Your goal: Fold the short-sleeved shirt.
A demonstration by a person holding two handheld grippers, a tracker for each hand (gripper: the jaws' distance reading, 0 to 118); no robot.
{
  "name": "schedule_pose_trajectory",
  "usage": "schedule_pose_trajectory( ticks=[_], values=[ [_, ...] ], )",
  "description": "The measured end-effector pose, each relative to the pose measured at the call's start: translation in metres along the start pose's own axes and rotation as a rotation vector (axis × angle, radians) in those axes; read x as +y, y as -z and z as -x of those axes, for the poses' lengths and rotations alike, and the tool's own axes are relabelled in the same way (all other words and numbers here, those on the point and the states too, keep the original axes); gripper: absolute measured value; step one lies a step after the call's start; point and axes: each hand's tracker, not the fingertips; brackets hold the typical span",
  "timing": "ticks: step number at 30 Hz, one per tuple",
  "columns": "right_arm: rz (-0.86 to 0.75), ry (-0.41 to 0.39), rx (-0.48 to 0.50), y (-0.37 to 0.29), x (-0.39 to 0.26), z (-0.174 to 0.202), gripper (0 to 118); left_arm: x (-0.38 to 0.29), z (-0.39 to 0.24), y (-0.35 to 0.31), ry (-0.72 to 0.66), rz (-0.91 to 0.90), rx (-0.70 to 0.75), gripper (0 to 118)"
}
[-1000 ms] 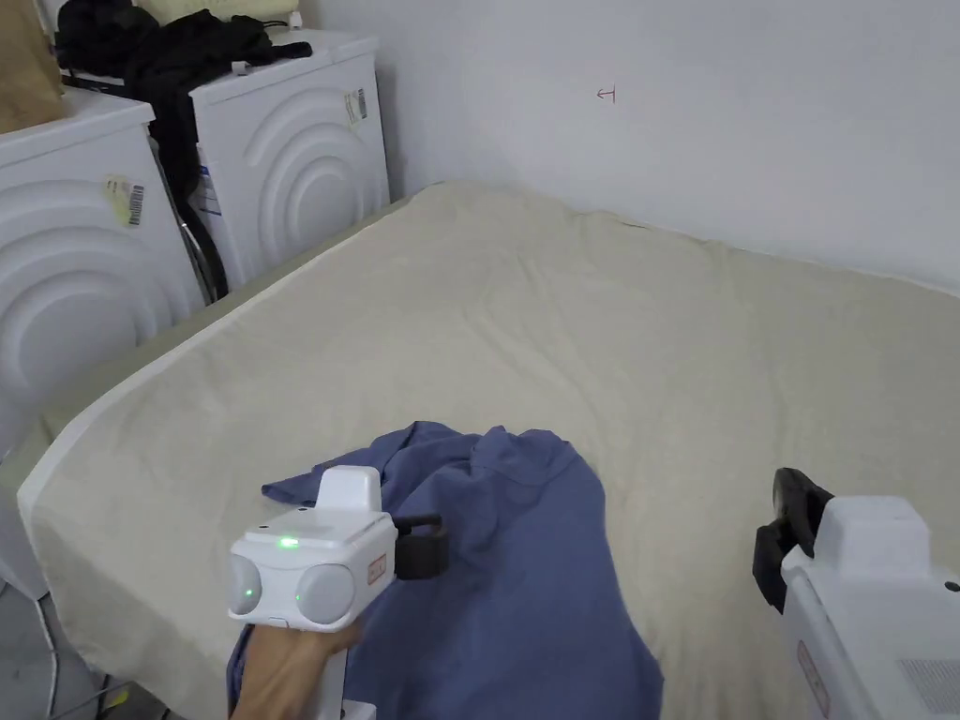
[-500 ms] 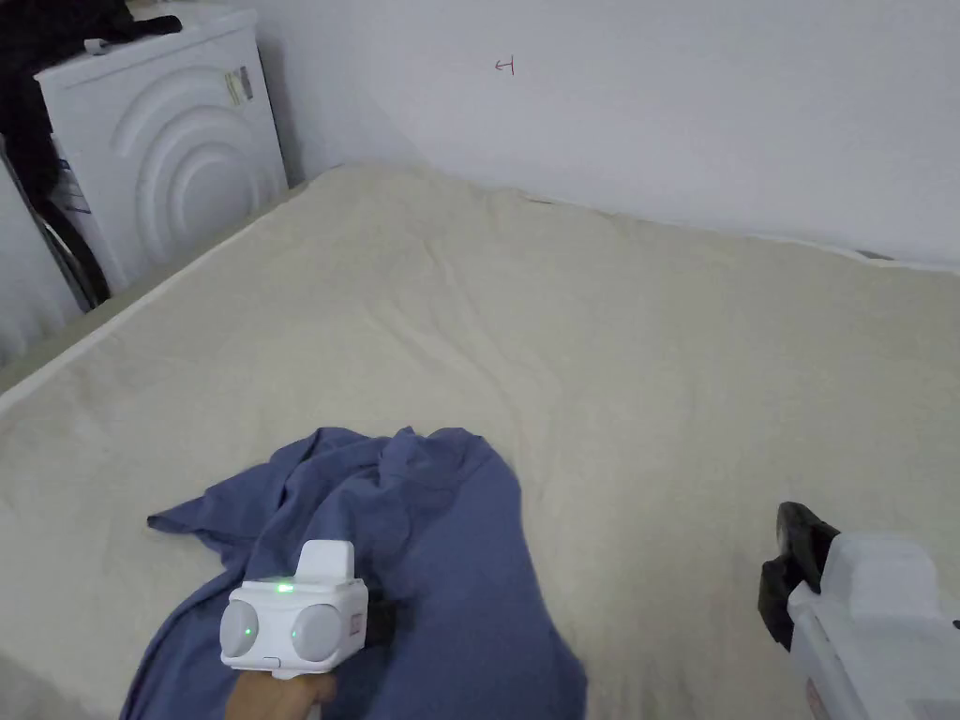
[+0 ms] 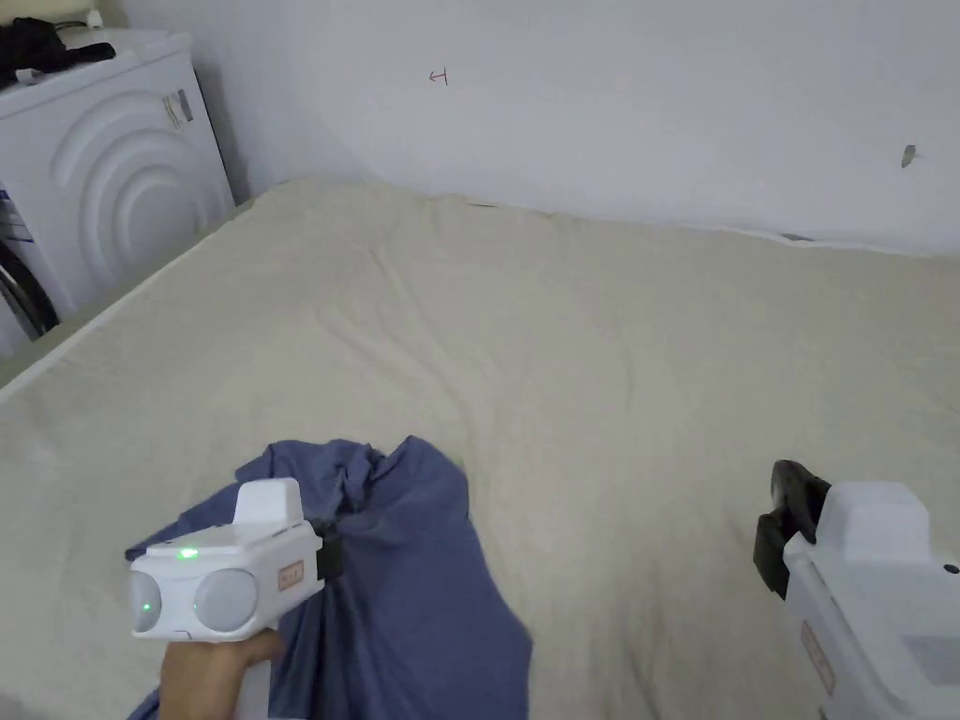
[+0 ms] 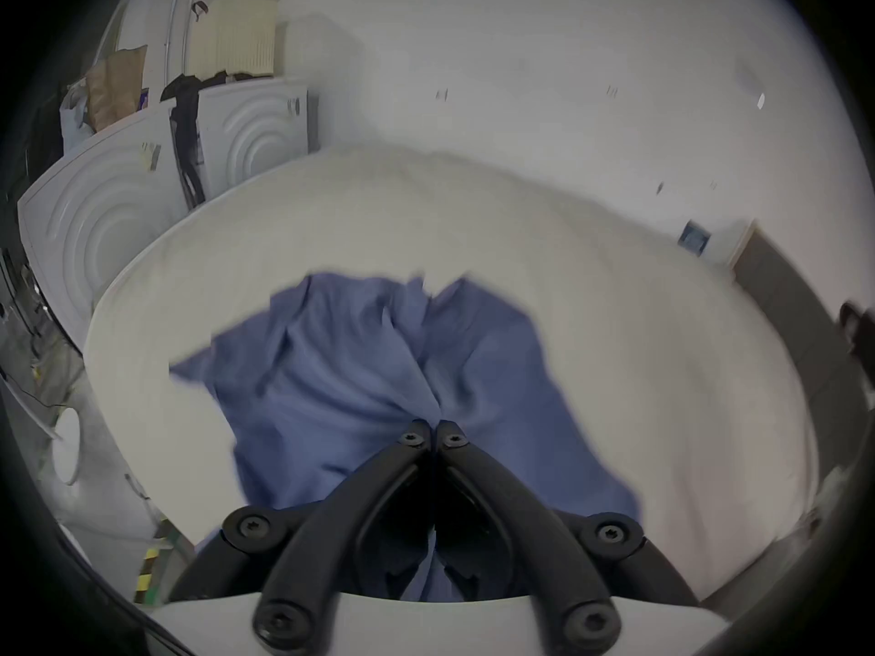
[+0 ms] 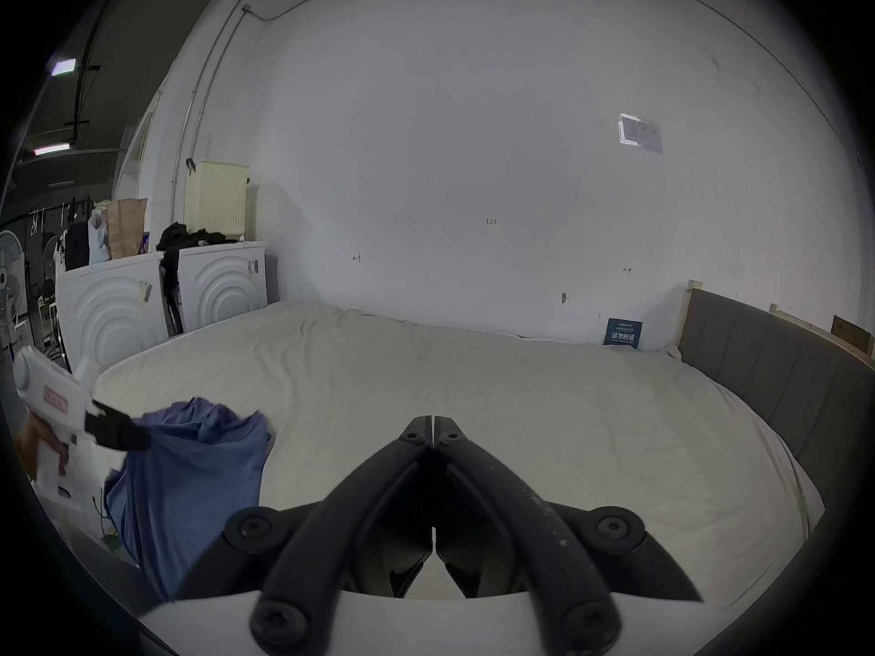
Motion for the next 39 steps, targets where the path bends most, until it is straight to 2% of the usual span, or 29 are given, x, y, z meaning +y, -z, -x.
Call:
schedule_pose_trajectory(
  ticks=[2, 10, 18, 24, 30, 33, 34, 39],
  values=[
    [-0.016, 0.006, -0.011, -0.008, 0.003, -0.007, 1, 0.023, -0.019, -0.018, 0.005, -0.047, -0.061, 1],
    [-0.068, 0.038, -0.067, -0.042, 0.007, -0.042, 1, 0.115, -0.14, -0.079, 0.233, -0.249, -0.264, 1],
    [-0.102, 0.054, -0.182, -0.076, 0.008, -0.087, 1, 0.142, -0.258, -0.097, 0.369, -0.309, -0.467, 1],
    [-0.104, 0.057, -0.275, -0.095, 0.006, -0.119, 1, 0.114, -0.32, -0.076, 0.394, -0.233, -0.6, 1],
    [-0.086, 0.06, -0.326, -0.102, -0.004, -0.143, 1, 0.048, -0.348, -0.036, 0.41, -0.037, -0.692, 1],
    [-0.076, 0.069, -0.338, -0.102, -0.009, -0.147, 1, 0.011, -0.347, -0.01, 0.358, 0.102, -0.718, 1],
    [-0.072, 0.073, -0.339, -0.101, -0.011, -0.147, 1, -0.003, -0.345, 0.001, 0.344, 0.146, -0.72, 1],
    [-0.045, 0.073, -0.326, -0.097, -0.022, -0.143, 1, -0.064, -0.342, 0.049, 0.495, 0.275, -0.525, 1]
  ],
)
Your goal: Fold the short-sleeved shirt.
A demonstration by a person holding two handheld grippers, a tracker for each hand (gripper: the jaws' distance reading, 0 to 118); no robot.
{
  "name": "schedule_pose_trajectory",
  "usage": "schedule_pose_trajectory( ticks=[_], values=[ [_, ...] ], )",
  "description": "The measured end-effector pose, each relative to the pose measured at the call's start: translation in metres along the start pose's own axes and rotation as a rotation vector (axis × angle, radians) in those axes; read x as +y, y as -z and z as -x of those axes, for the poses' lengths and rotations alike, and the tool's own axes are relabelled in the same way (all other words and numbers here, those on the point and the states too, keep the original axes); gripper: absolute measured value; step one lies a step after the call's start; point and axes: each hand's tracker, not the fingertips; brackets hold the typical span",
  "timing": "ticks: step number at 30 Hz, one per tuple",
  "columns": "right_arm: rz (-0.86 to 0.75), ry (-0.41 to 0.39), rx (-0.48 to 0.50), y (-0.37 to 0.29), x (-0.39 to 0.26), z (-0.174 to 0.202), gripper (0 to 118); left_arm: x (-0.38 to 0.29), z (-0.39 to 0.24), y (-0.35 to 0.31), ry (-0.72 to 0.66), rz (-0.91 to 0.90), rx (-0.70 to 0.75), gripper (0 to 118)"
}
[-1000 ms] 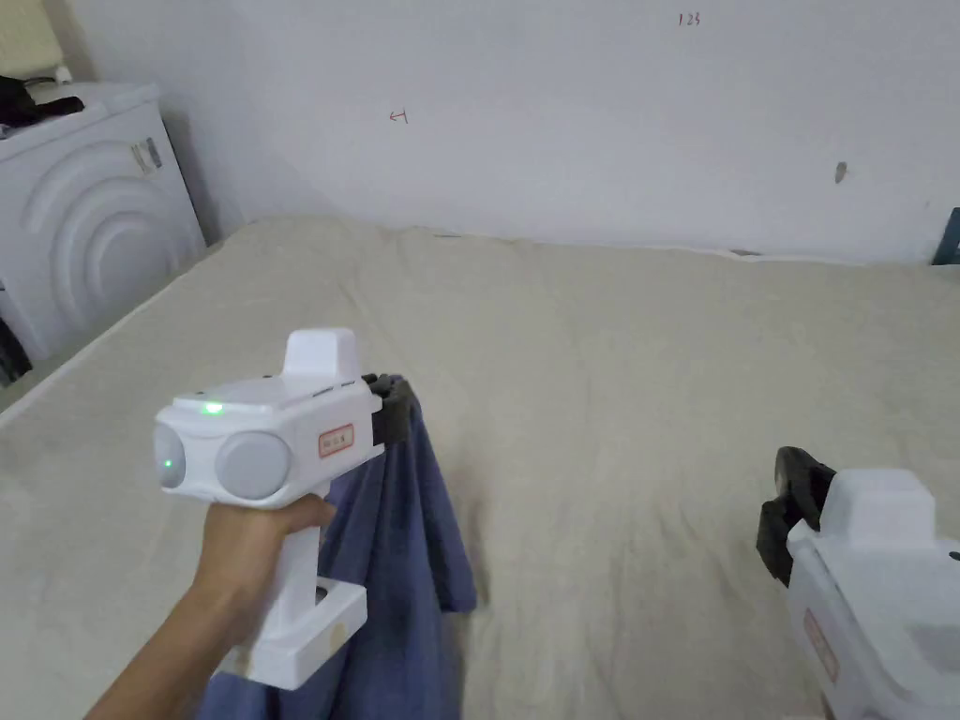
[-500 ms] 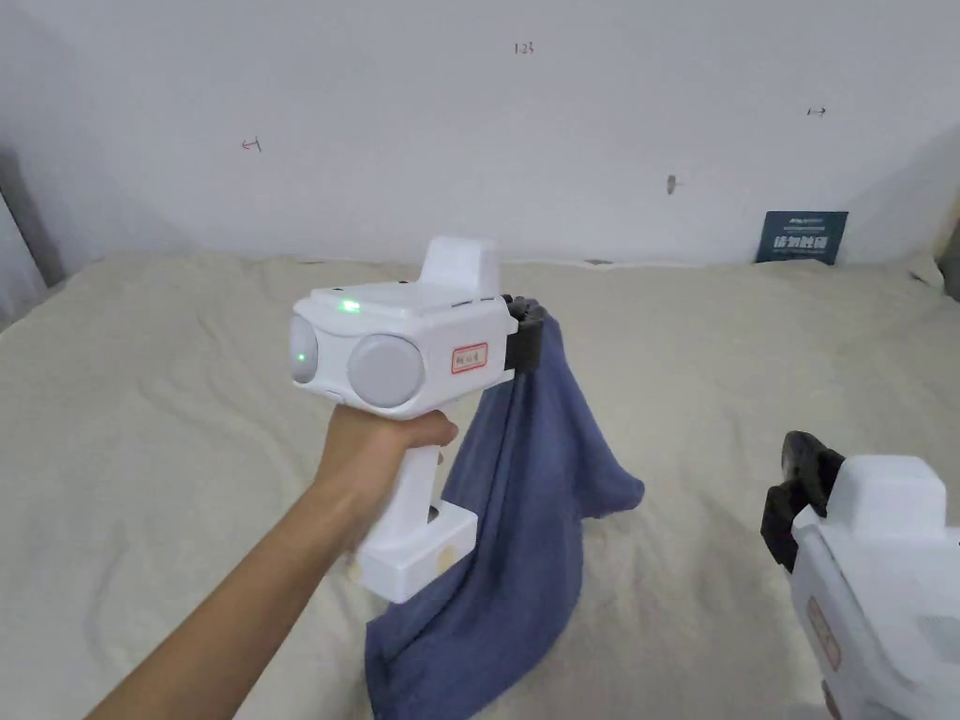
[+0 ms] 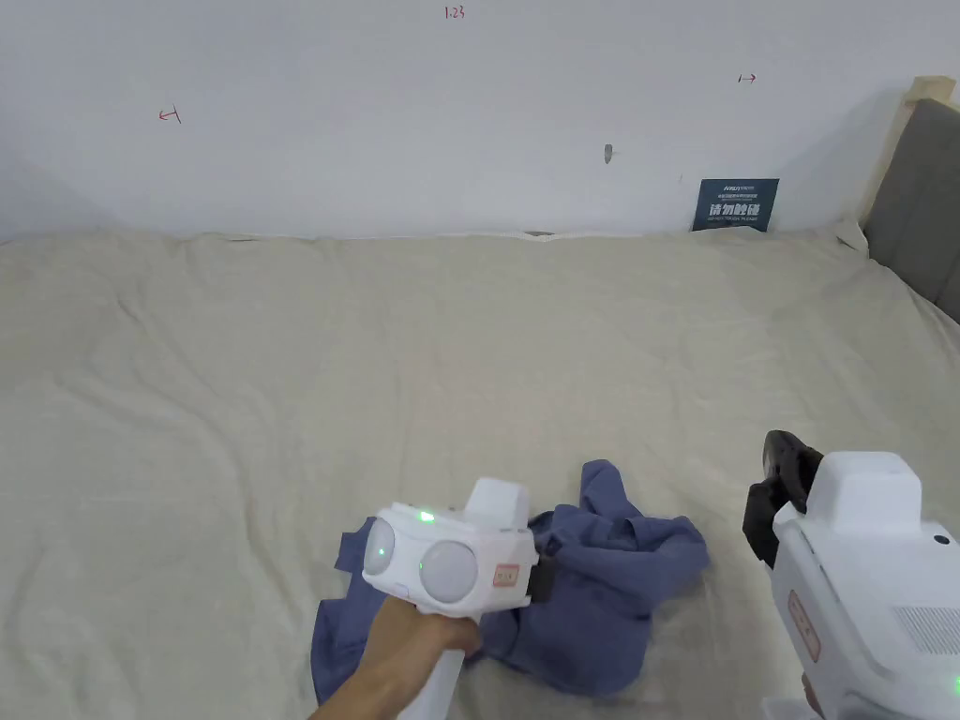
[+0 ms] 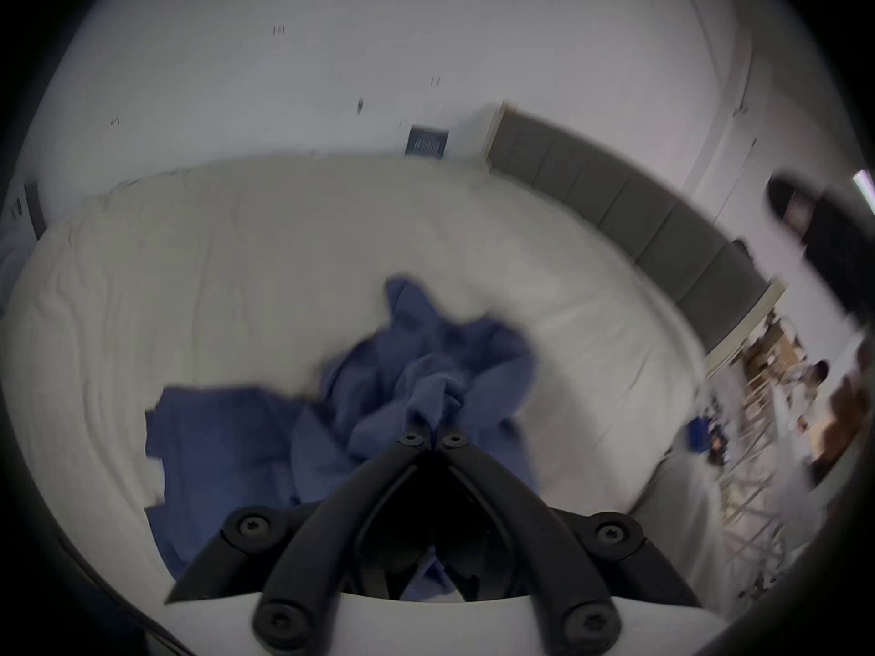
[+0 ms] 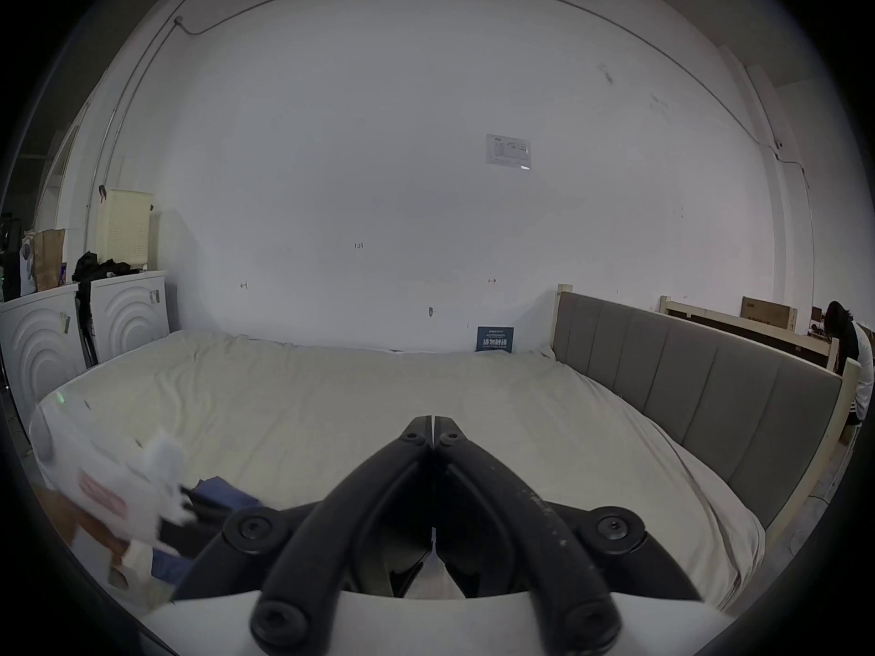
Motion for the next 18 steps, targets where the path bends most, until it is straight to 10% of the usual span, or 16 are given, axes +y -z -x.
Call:
schedule_pose_trajectory(
  ticks=[12, 14, 16, 18],
  values=[
    [0.047, -0.003, 0.015, 0.003, -0.012, 0.005, 1, -0.032, 0.011, 0.047, 0.013, 0.141, 0.144, 5],
    [0.042, -0.002, 0.012, 0.0, -0.009, 0.006, 1, -0.028, 0.009, 0.032, -0.015, 0.083, 0.14, 41],
    [0.033, -0.004, 0.012, -0.002, -0.005, 0.006, 1, -0.021, 0.011, 0.018, -0.053, 0.034, 0.138, 108],
    [0.021, -0.005, 0.009, -0.005, 0.0, 0.007, 1, -0.012, 0.014, -0.008, -0.082, -0.056, 0.111, 118]
  ],
)
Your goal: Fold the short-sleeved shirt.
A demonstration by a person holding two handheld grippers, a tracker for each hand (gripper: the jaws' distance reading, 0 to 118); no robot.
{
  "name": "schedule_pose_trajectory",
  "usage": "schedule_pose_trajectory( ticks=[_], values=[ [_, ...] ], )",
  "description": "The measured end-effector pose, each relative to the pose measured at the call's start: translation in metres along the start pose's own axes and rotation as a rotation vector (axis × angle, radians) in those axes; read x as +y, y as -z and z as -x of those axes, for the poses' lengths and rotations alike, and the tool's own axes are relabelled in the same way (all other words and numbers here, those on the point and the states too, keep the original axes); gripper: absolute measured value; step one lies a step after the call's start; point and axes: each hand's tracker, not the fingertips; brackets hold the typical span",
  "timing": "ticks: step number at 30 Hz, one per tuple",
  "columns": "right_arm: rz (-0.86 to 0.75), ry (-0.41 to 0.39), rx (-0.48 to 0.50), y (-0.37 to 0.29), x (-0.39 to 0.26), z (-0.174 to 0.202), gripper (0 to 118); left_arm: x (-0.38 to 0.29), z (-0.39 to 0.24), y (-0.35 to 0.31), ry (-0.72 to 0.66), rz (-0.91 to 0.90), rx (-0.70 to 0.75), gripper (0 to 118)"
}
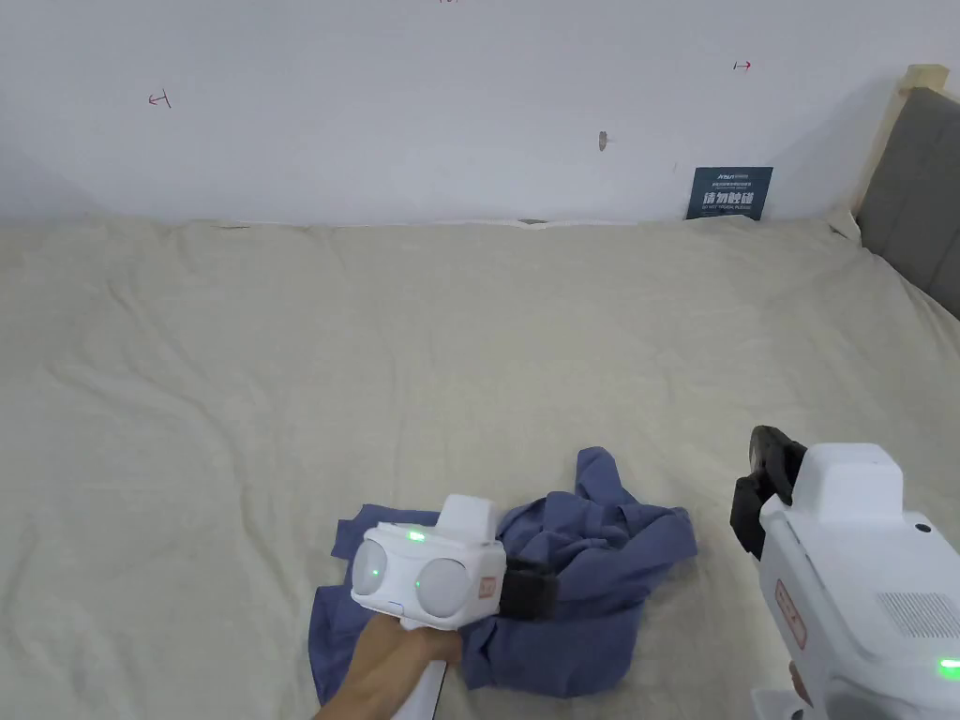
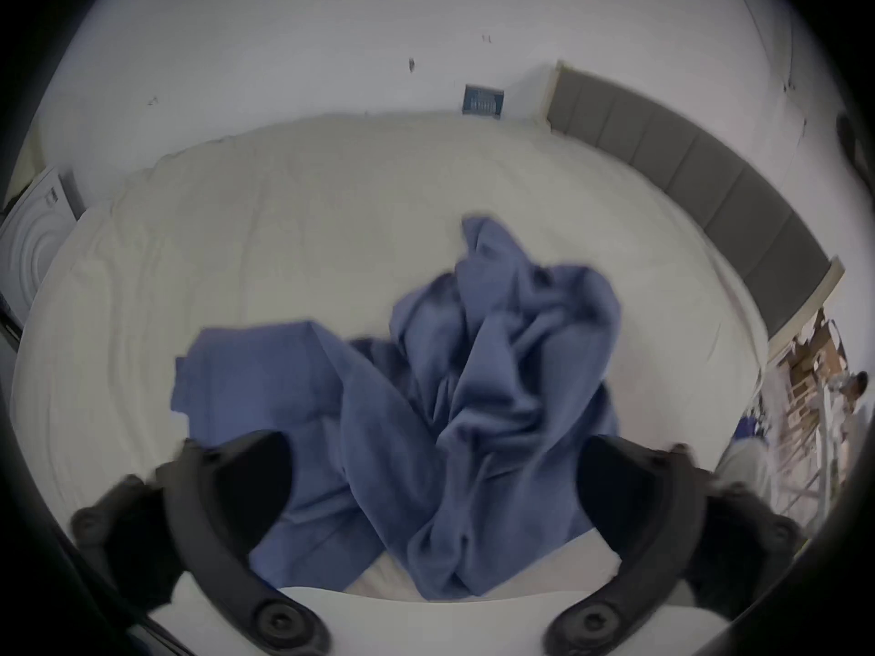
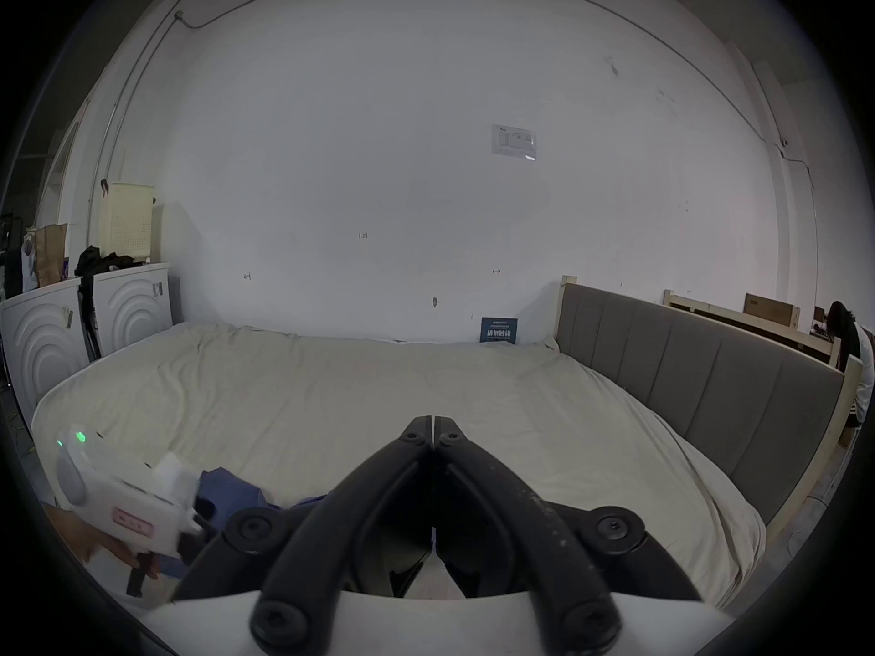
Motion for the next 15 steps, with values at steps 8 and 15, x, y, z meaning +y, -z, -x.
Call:
schedule_pose_trajectory(
  ticks=[8, 15],
  values=[
    [-0.063, -0.003, -0.002, -0.01, 0.025, 0.004, 1, 0.038, 0.015, -0.115, -0.014, -0.383, 0.081, 114],
    [-0.113, -0.006, 0.001, -0.017, 0.043, 0.012, 1, 0.033, 0.048, -0.179, 0.003, -0.697, 0.325, 114]
  ],
)
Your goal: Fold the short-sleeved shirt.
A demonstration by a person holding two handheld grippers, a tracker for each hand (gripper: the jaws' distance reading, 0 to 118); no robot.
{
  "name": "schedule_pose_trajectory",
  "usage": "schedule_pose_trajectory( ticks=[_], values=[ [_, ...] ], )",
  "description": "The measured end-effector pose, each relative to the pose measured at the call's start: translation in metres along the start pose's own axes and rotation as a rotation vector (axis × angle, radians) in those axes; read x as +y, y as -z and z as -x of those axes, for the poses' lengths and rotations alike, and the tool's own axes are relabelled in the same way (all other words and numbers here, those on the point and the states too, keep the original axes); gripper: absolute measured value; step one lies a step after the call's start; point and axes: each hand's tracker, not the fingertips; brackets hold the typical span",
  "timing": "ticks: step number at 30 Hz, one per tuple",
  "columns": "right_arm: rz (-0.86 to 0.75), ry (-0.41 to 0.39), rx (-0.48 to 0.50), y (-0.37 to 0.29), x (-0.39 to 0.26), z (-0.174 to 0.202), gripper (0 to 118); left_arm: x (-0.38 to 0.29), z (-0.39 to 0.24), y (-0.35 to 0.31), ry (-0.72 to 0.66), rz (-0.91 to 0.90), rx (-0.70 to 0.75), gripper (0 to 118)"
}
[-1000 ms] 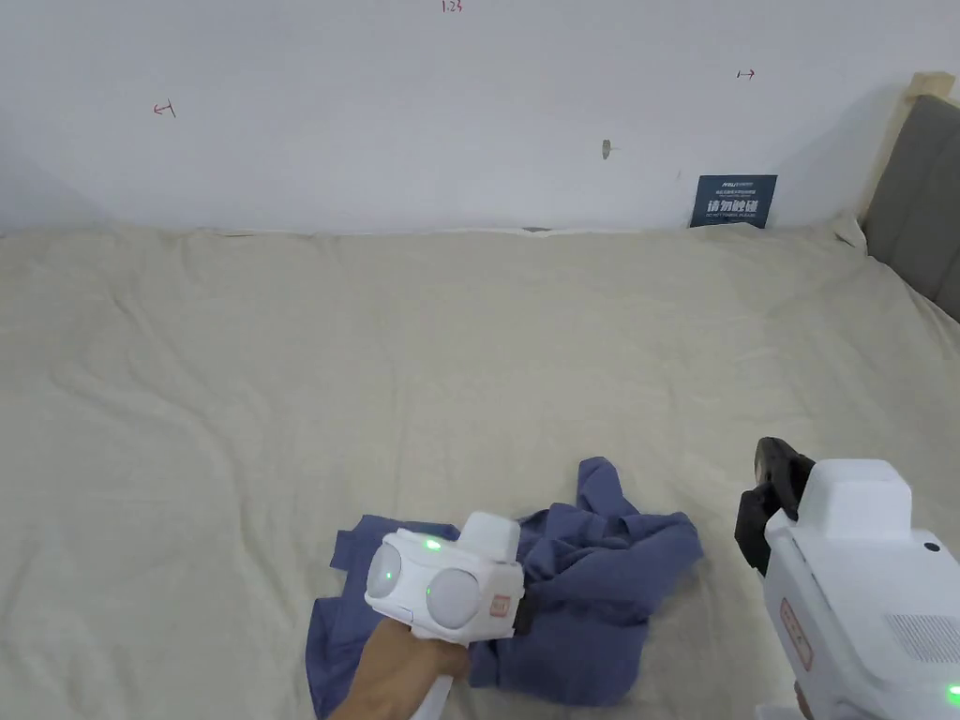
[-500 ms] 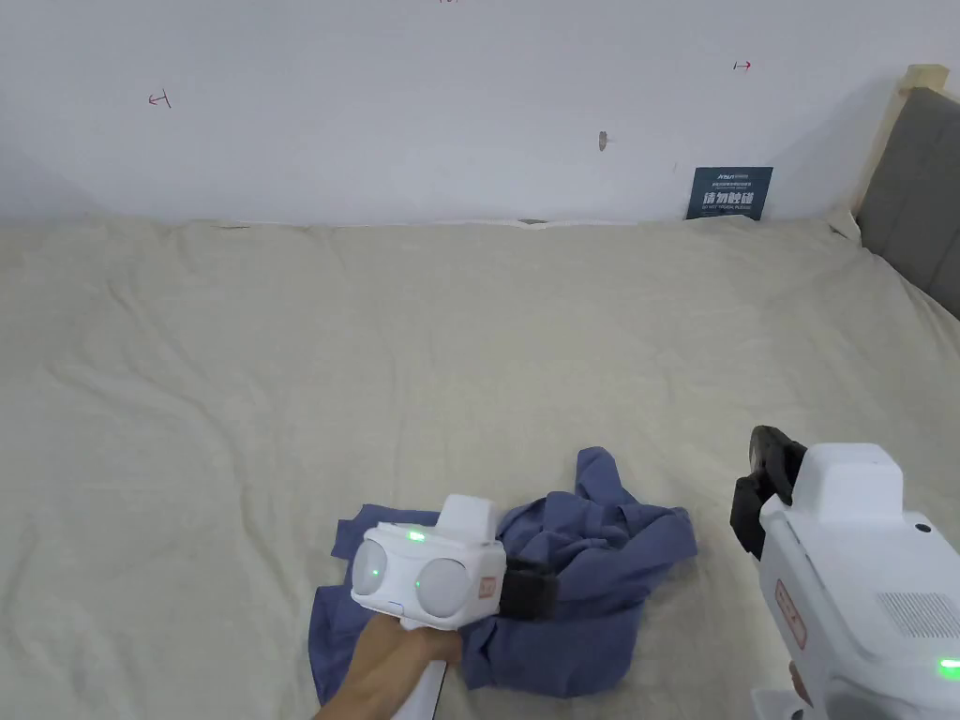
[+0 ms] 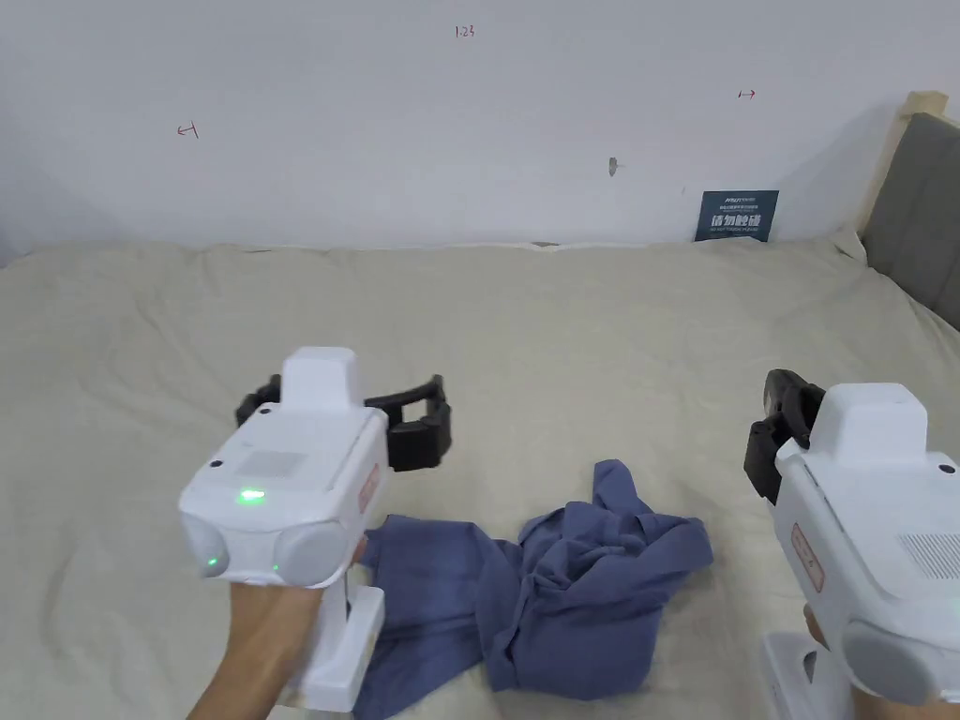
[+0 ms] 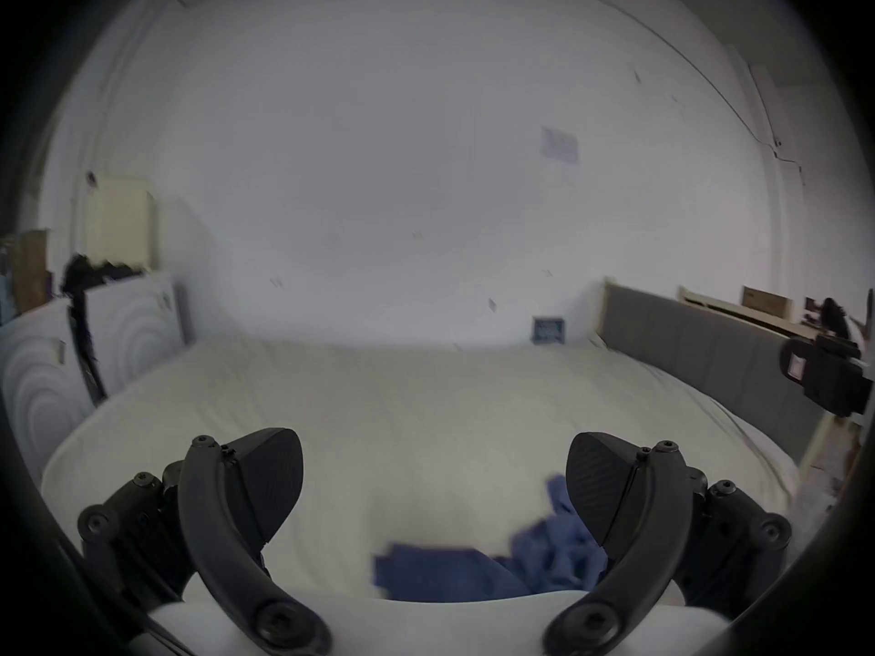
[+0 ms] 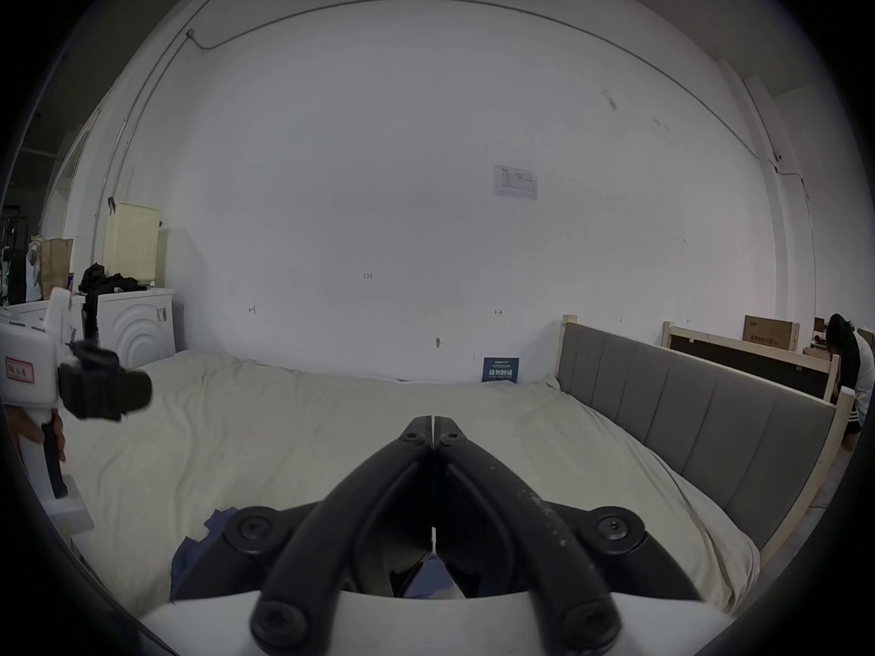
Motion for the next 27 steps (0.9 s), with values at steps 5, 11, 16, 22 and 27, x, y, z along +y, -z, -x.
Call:
schedule_pose_trajectory(
  ticks=[5, 11, 16, 22, 27],
  values=[
    [-0.026, 0.002, 0.012, -0.002, 0.007, 0.007, 1, -0.003, 0.03, -0.012, 0.026, -0.071, 0.111, 112],
    [-0.037, -0.007, 0.03, -0.001, 0.011, 0.016, 1, -0.009, 0.045, -0.02, 0.057, -0.073, 0.142, 31],
    [-0.033, -0.009, 0.04, 0.001, 0.009, 0.018, 1, -0.012, 0.044, -0.015, 0.056, -0.017, 0.092, 0],
    [-0.025, -0.001, 0.04, 0.002, 0.006, 0.016, 1, -0.022, 0.044, 0.003, -0.04, 0.198, 0.088, 0],
    [-0.002, 0.016, 0.04, 0.005, -0.003, 0.013, 1, -0.074, 0.048, 0.018, -0.192, 0.43, 0.053, 0]
  ],
)
